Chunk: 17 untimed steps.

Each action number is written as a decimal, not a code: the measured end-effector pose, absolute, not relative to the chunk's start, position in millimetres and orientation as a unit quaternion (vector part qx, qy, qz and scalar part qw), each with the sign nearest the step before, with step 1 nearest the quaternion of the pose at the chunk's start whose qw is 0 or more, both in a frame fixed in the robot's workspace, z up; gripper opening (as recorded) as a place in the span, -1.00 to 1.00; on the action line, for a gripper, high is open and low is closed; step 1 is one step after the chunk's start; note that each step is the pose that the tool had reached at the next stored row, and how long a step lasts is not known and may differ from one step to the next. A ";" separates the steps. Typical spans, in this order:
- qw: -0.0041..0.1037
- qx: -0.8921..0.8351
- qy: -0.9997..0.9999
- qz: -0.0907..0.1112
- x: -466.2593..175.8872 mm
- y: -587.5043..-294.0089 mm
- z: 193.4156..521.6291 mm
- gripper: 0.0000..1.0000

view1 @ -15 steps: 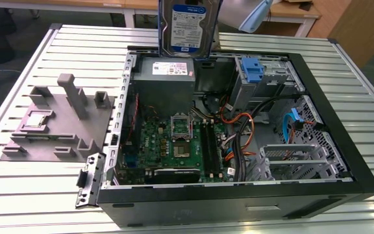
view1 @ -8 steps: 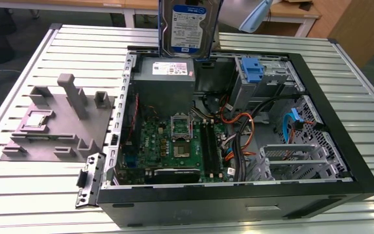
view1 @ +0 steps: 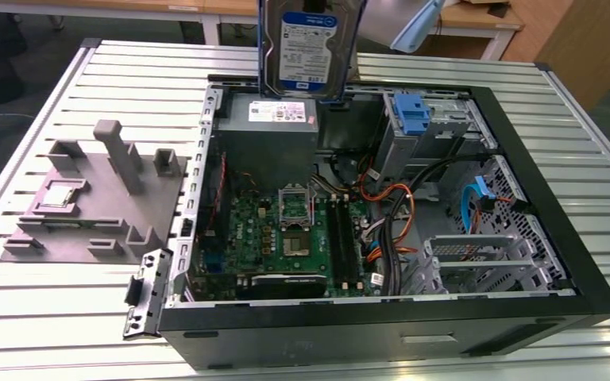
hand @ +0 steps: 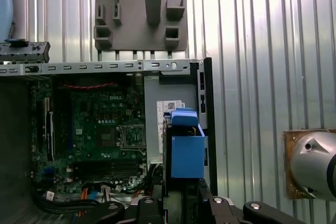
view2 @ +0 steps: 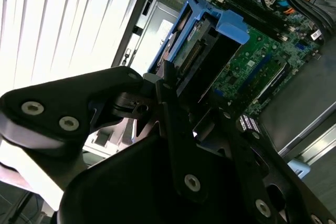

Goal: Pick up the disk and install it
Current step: 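Pick up the disk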

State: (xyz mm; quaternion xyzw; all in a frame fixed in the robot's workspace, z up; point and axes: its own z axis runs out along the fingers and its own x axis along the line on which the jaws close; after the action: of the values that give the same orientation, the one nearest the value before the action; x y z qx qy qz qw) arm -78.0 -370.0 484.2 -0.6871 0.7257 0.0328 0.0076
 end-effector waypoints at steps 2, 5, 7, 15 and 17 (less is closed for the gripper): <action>0.008 -0.687 0.726 0.033 -78.0 -374.3 484.1 -0.30; 0.008 -0.687 0.726 0.033 -78.0 -381.5 484.1 -0.30; 0.008 -0.687 0.726 0.033 -77.9 -386.4 484.1 -0.30; 0.008 -0.687 0.726 0.033 -77.6 -405.7 484.1 -0.30; 0.008 -0.687 0.726 0.033 -77.6 -410.4 484.1 -0.30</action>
State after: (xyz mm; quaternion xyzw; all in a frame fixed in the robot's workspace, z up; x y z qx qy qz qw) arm -77.6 -410.4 484.1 -0.6871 0.7258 0.0328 0.0077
